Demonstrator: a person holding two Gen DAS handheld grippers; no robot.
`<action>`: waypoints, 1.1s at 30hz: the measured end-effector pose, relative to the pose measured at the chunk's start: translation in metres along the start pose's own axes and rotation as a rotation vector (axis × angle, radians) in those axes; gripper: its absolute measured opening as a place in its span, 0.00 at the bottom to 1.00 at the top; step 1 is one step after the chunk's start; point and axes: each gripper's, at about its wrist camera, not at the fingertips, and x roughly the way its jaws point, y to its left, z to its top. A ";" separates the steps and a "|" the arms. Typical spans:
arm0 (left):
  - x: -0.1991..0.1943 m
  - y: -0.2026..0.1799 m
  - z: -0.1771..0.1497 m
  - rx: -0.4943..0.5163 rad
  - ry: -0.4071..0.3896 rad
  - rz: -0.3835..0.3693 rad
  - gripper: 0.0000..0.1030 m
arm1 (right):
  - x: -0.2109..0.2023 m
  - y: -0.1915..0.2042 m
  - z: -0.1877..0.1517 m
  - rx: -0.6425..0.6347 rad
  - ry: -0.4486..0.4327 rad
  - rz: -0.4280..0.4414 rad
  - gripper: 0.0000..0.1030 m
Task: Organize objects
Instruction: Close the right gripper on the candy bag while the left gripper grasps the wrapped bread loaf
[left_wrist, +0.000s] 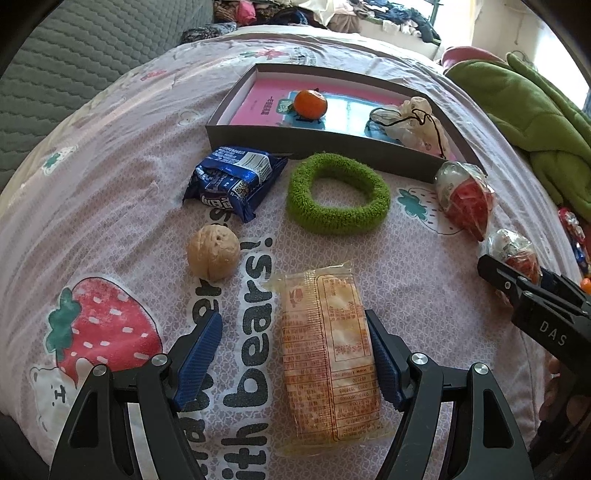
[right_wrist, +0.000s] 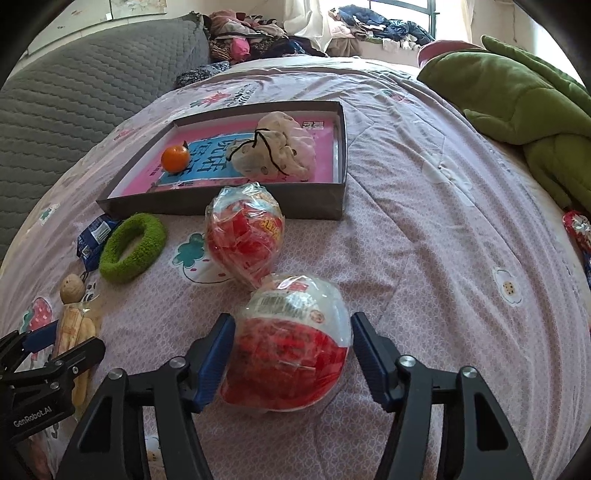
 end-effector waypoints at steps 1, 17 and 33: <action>0.000 -0.001 0.000 0.006 -0.003 0.007 0.74 | 0.000 0.000 0.000 -0.002 0.001 0.004 0.57; -0.006 -0.003 -0.004 0.023 -0.012 -0.064 0.44 | -0.006 0.011 -0.007 -0.043 0.012 0.047 0.52; -0.018 -0.004 -0.008 0.069 -0.050 -0.068 0.38 | -0.016 0.032 -0.019 -0.094 0.017 0.129 0.51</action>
